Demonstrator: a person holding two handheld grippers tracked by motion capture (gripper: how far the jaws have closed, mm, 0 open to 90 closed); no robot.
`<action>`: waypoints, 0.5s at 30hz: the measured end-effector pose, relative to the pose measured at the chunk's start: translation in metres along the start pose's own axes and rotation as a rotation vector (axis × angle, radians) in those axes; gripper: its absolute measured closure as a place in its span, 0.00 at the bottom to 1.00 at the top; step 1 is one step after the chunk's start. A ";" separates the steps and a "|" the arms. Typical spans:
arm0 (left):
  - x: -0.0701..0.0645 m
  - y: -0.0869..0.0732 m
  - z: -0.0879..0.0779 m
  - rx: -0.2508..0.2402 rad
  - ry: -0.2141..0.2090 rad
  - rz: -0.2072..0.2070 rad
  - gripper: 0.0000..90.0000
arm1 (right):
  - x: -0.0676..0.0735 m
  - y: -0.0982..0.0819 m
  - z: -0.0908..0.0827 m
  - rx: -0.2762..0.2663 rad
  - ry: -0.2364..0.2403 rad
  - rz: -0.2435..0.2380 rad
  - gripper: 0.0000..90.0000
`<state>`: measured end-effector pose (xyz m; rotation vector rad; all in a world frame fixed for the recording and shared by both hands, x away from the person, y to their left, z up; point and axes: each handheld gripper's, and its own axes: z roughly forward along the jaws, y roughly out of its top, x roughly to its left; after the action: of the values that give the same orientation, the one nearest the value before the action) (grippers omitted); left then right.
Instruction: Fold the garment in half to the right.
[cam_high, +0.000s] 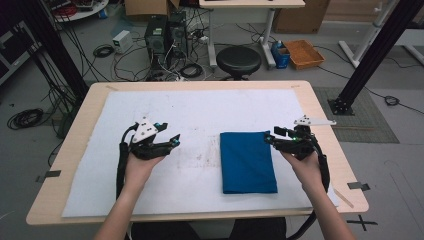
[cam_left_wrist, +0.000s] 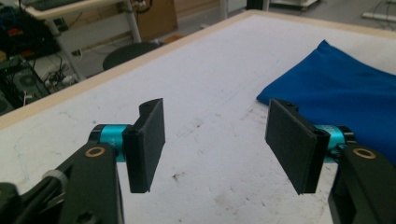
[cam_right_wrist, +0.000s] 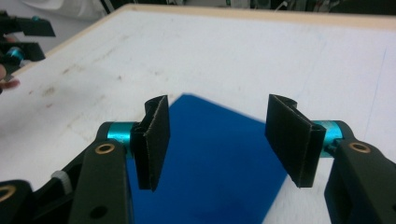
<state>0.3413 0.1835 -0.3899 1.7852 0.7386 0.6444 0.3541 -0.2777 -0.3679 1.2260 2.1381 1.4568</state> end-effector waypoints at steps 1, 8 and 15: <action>0.001 -0.001 -0.003 -0.010 -0.009 -0.006 0.41 | 0.001 0.003 0.000 -0.007 0.003 0.000 0.43; 0.004 -0.002 -0.020 -0.067 -0.023 -0.068 0.35 | 0.002 0.011 0.000 -0.029 0.068 -0.013 0.37; 0.003 0.002 -0.028 -0.006 -0.015 -0.119 0.33 | -0.004 0.001 -0.010 -0.029 0.039 -0.043 0.31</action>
<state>0.3231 0.2030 -0.3794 1.7246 0.8246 0.5526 0.3508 -0.2870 -0.3630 1.1438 2.1464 1.5005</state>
